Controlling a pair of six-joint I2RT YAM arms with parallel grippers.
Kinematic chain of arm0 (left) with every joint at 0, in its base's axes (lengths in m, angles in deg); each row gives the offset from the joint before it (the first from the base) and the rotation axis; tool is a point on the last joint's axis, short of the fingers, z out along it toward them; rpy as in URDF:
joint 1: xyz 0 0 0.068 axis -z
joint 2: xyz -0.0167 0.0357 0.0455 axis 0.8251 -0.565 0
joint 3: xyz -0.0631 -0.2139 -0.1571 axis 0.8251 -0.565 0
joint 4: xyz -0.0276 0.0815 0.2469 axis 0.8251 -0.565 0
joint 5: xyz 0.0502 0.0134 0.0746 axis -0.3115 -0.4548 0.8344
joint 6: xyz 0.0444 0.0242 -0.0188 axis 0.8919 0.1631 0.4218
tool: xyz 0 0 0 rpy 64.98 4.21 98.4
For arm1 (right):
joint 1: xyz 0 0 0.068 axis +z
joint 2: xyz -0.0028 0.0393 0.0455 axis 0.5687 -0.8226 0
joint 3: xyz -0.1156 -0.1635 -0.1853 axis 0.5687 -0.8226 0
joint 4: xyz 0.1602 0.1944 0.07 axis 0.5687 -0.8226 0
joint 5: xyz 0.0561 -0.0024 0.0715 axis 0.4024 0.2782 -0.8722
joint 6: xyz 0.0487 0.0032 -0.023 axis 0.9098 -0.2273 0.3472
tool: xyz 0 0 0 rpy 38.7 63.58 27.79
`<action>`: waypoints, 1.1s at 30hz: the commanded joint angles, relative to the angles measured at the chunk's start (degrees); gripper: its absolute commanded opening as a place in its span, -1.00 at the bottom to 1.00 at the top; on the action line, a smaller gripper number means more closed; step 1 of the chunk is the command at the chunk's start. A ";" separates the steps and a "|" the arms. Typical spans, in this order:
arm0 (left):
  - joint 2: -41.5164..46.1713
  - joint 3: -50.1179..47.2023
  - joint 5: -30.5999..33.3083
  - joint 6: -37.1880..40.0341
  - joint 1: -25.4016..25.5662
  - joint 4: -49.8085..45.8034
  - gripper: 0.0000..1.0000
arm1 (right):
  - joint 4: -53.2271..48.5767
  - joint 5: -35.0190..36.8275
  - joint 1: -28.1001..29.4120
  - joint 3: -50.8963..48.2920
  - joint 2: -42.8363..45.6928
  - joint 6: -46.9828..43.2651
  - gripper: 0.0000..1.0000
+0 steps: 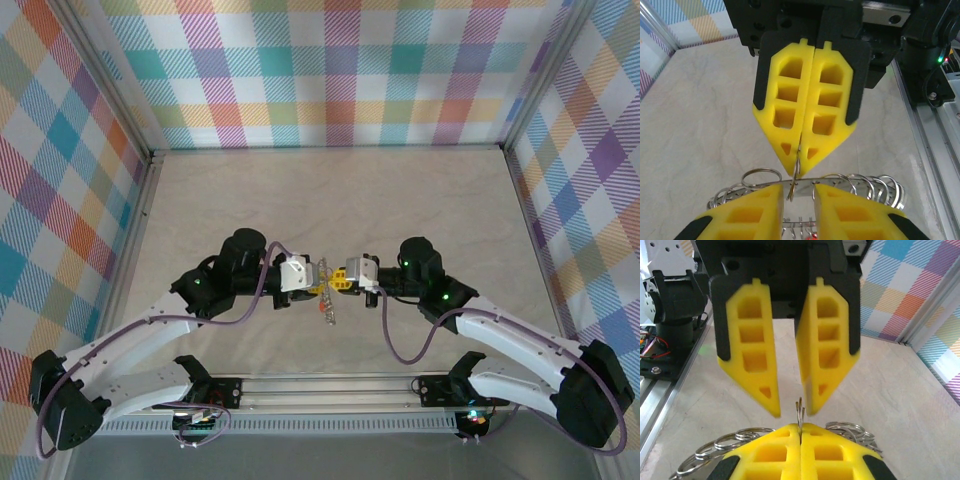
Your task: Put the keys on the keyring
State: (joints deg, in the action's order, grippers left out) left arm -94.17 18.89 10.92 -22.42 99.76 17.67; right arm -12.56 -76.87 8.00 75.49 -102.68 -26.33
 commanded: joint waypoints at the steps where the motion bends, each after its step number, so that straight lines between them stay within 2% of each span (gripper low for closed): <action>1: 1.68 -1.34 -1.62 -0.60 0.14 2.55 -0.53 | 5.97 -3.83 -0.64 -0.99 1.92 2.16 -1.00; 11: 0.50 -1.95 -2.07 -1.82 0.07 6.53 -0.53 | 9.62 -5.67 -1.37 -2.55 1.98 4.26 -1.00; 17: -1.13 -0.61 -6.97 -0.53 0.11 5.17 -0.54 | 9.97 -5.51 -1.43 -2.76 1.97 4.49 -1.00; 20: -1.93 -0.41 -6.57 -0.35 0.09 4.60 -0.62 | 10.04 -5.66 -1.43 -2.84 2.12 4.59 -1.00; 26: -1.68 -0.38 -5.92 -0.26 0.12 4.69 -0.59 | 11.69 -5.71 -1.83 -3.72 2.84 5.92 -1.00; 28: -1.45 -0.59 -5.92 -0.22 0.06 5.01 -0.80 | 11.73 -6.11 -1.95 -3.75 2.97 6.10 -1.00; 30: -1.04 -0.82 -5.71 -0.42 0.06 5.70 -0.92 | 11.46 -6.46 -1.97 -3.71 3.02 6.10 -1.00; 33: -0.34 -0.99 -5.34 -0.70 0.08 6.55 -0.93 | 10.37 -6.74 -1.96 -3.53 3.13 5.51 -1.00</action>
State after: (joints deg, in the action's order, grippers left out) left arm -95.81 17.67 6.66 -23.30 99.67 22.72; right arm -5.59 -81.51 6.27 71.89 -100.75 -21.35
